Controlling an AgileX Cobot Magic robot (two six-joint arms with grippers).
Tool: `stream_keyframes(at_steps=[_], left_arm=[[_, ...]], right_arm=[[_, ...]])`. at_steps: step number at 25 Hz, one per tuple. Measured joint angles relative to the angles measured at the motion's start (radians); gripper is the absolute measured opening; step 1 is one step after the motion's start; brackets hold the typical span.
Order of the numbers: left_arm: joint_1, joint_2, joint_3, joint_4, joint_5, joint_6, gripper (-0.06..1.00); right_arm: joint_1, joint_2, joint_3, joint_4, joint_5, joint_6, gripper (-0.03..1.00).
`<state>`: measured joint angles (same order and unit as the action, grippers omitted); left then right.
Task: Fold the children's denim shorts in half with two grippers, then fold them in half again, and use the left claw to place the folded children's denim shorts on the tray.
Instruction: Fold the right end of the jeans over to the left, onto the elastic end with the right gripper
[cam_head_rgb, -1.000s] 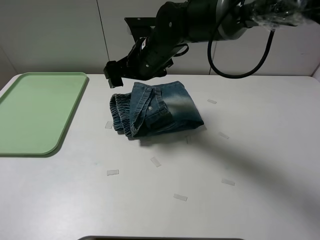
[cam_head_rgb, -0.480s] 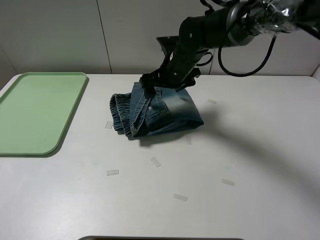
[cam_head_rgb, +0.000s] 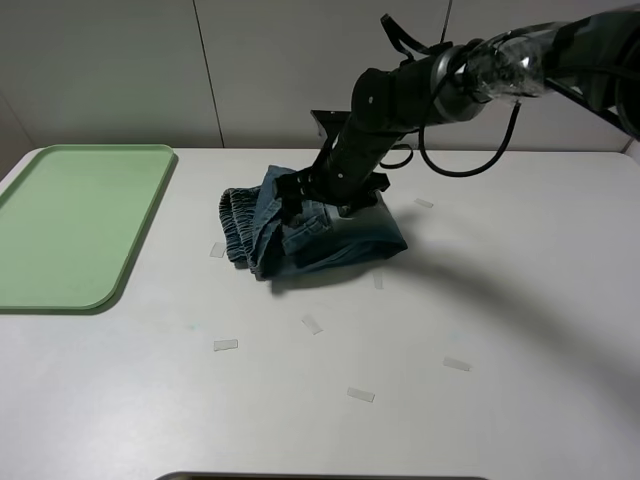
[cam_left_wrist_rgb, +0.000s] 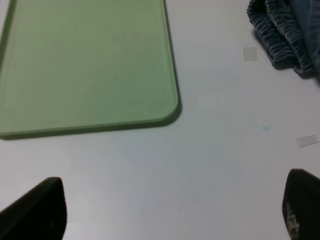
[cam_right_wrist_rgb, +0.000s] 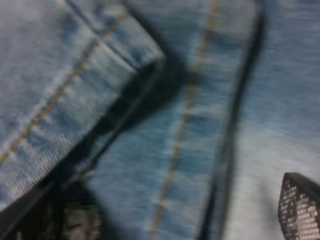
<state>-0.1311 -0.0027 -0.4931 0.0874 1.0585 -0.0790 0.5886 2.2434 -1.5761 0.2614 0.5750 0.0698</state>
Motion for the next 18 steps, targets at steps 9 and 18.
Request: stream_keyframes(at_steps=[9, 18], left_arm=[[0.000, 0.000, 0.000, 0.000, 0.000, 0.000, 0.86], [0.000, 0.000, 0.000, 0.000, 0.000, 0.000, 0.86]], right_arm=[[0.089, 0.000, 0.000, 0.043, -0.028, -0.004, 0.64], [0.127, 0.000, -0.076, 0.020, -0.038, -0.025, 0.64]])
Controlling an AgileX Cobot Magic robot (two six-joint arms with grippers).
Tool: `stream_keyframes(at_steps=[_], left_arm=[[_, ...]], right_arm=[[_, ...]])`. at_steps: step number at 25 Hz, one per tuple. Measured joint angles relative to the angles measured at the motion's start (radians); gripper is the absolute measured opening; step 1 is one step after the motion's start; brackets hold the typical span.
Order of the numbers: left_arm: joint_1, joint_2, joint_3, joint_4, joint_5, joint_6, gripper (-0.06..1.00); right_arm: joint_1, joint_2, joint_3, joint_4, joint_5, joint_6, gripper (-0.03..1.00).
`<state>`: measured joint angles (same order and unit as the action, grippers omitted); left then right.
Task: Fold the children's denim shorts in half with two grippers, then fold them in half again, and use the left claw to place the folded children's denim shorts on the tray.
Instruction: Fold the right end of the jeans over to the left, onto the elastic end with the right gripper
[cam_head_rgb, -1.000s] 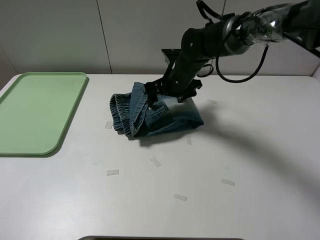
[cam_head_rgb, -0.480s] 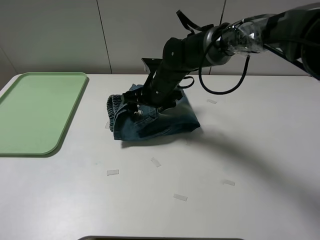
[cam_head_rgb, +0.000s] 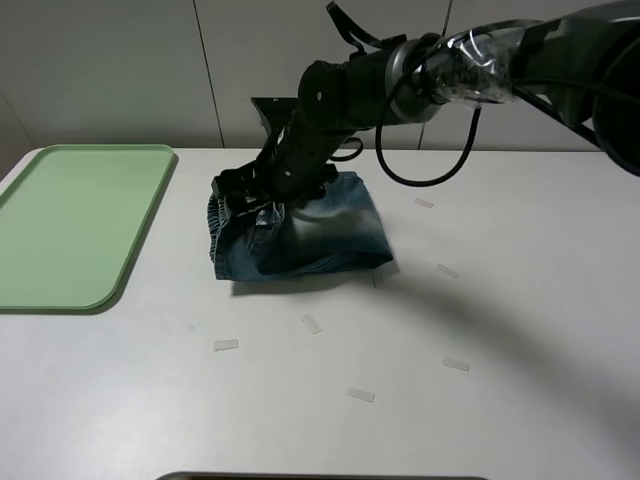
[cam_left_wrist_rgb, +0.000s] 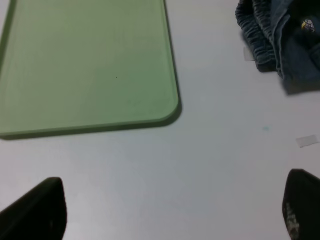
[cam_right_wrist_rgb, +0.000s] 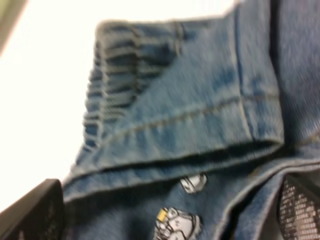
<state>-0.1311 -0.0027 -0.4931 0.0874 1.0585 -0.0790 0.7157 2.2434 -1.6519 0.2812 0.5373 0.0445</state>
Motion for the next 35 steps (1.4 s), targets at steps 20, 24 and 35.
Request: stream_keyframes(at_steps=[20, 24, 35], left_arm=[[0.000, 0.000, 0.000, 0.000, -0.001, 0.000, 0.86], [0.000, 0.000, 0.000, 0.000, -0.001, 0.000, 0.86], [0.000, 0.000, 0.000, 0.000, -0.001, 0.000, 0.86]], right_arm=[[0.135, 0.000, -0.046, -0.015, -0.091, -0.064, 0.62], [0.166, 0.000, -0.046, -0.015, -0.106, -0.095, 0.62], [0.191, -0.008, -0.046, -0.144, -0.085, -0.104, 0.62]])
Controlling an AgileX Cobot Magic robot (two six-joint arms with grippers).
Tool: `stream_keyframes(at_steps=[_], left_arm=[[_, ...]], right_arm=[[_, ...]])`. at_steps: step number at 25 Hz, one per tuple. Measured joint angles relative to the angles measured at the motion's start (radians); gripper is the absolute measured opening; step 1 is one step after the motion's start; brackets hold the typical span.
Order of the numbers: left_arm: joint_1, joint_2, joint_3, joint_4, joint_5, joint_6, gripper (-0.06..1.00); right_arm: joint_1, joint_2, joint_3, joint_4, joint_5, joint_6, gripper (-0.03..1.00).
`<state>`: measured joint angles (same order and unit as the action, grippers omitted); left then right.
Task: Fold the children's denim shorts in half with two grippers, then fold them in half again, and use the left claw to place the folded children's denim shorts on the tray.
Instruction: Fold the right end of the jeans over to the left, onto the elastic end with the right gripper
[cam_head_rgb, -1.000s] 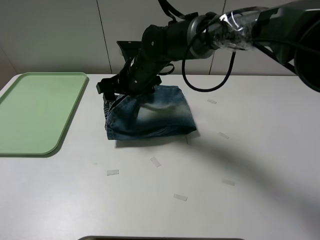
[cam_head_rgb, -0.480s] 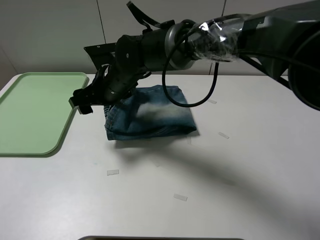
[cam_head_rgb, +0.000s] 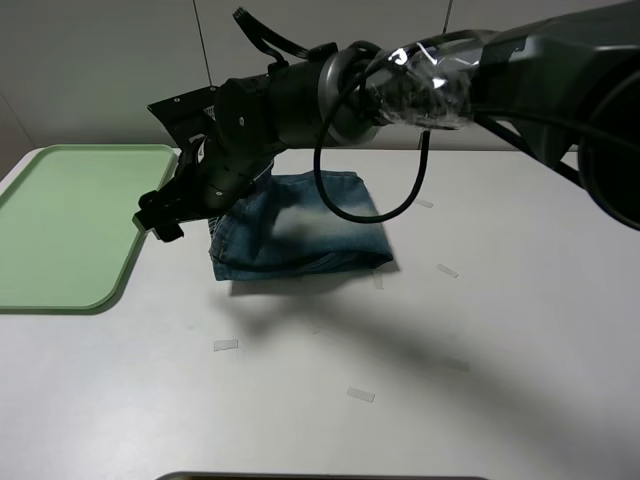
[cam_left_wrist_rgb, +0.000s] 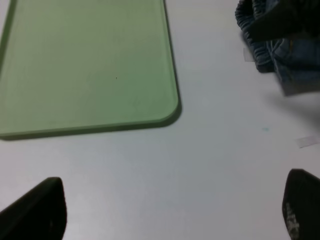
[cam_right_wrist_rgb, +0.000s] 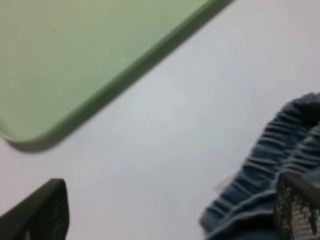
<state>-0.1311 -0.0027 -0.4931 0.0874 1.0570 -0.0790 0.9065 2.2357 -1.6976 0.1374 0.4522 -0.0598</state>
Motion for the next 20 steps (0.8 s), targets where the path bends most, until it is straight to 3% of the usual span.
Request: stream_keyframes(at_steps=[7, 12, 20], left_arm=[[0.000, 0.000, 0.000, 0.000, 0.000, 0.000, 0.86], [0.000, 0.000, 0.000, 0.000, -0.001, 0.000, 0.86], [0.000, 0.000, 0.000, 0.000, -0.002, 0.000, 0.86]], right_arm=[[-0.071, -0.040, 0.000, -0.165, 0.005, 0.086, 0.62], [-0.126, -0.040, 0.000, -0.152, 0.023, 0.185, 0.62], [-0.175, -0.008, 0.000, -0.040, -0.009, 0.283, 0.62]])
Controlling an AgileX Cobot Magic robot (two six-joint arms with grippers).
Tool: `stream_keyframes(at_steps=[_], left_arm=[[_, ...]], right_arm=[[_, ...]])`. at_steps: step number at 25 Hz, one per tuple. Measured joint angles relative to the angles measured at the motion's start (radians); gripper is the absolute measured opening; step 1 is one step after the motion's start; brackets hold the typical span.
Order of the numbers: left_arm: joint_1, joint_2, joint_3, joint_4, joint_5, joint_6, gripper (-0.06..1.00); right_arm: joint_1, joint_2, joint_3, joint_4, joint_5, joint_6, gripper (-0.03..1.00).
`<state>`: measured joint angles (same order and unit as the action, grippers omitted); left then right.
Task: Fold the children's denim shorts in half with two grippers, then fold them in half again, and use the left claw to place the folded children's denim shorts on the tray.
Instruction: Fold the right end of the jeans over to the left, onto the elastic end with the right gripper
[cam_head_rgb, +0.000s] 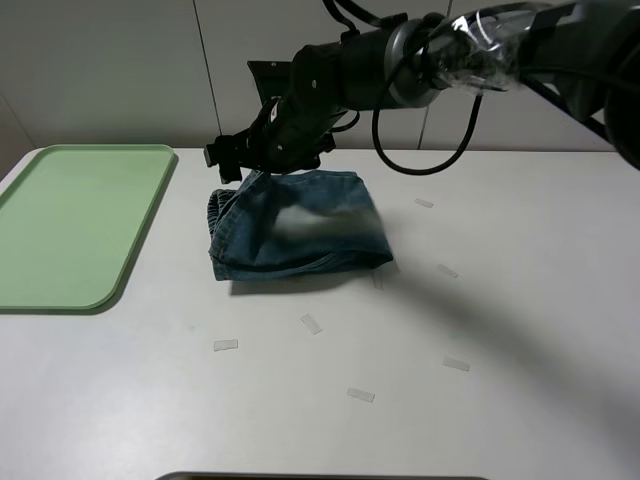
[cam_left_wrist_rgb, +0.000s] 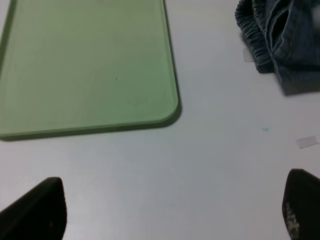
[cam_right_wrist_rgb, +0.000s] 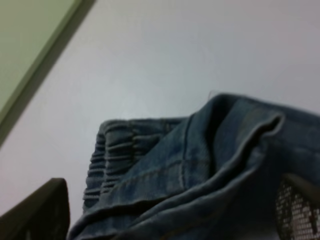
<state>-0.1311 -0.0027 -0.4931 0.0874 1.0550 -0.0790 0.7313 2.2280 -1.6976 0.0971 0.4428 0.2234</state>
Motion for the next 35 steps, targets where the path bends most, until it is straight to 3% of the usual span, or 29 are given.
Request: stream_keyframes(at_steps=[9, 20, 29, 35], left_arm=[[0.000, 0.000, 0.000, 0.000, 0.000, 0.000, 0.86], [0.000, 0.000, 0.000, 0.000, 0.000, 0.000, 0.86], [0.000, 0.000, 0.000, 0.000, 0.000, 0.000, 0.86], [0.000, 0.000, 0.000, 0.000, 0.000, 0.000, 0.86]], right_arm=[[0.016, 0.050, 0.000, 0.106, -0.048, 0.001, 0.62], [0.135, 0.050, 0.000, 0.113, -0.098, -0.073, 0.62], [0.151, 0.050, 0.000, 0.107, -0.096, -0.106, 0.61], [0.139, -0.006, 0.000, 0.031, -0.069, -0.190, 0.61]])
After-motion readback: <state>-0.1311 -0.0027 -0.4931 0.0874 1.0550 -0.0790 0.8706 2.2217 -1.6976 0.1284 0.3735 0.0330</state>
